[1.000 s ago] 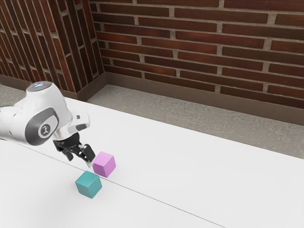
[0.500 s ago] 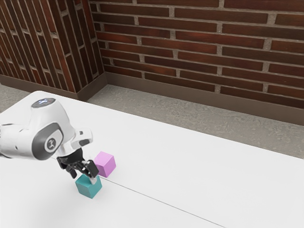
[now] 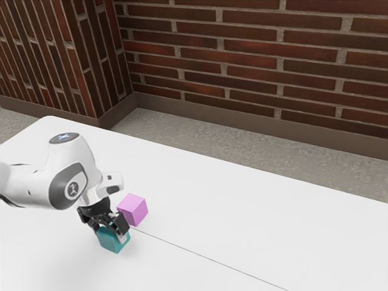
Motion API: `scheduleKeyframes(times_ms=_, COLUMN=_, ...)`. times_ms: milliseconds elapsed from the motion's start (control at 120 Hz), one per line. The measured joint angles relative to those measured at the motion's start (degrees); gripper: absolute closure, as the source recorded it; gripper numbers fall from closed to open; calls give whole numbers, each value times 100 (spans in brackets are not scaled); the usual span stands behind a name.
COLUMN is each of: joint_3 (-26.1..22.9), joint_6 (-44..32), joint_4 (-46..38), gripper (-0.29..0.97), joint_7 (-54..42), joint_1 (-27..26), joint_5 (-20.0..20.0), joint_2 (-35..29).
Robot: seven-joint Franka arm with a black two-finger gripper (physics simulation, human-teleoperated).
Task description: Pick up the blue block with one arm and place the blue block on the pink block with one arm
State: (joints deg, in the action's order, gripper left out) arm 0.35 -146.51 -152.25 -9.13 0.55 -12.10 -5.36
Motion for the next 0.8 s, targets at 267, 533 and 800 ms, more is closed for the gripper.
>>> scheduleKeyframes(times_ms=267, joint_3=-9, joint_6=-1, joint_4=34, gripper=0, joint_7=-36, joint_1=3, joint_5=67, joint_2=68)
scheduleKeyframes(times_ms=533, joint_3=0, joint_6=16, joint_4=35, gripper=1, joint_7=-23, joint_1=63, joint_5=145, joint_2=91)
scheduleKeyframes(times_ms=800, joint_3=-13, joint_6=178, joint_4=133, gripper=2, joint_7=47, joint_1=49, joint_5=421, joint_2=200)
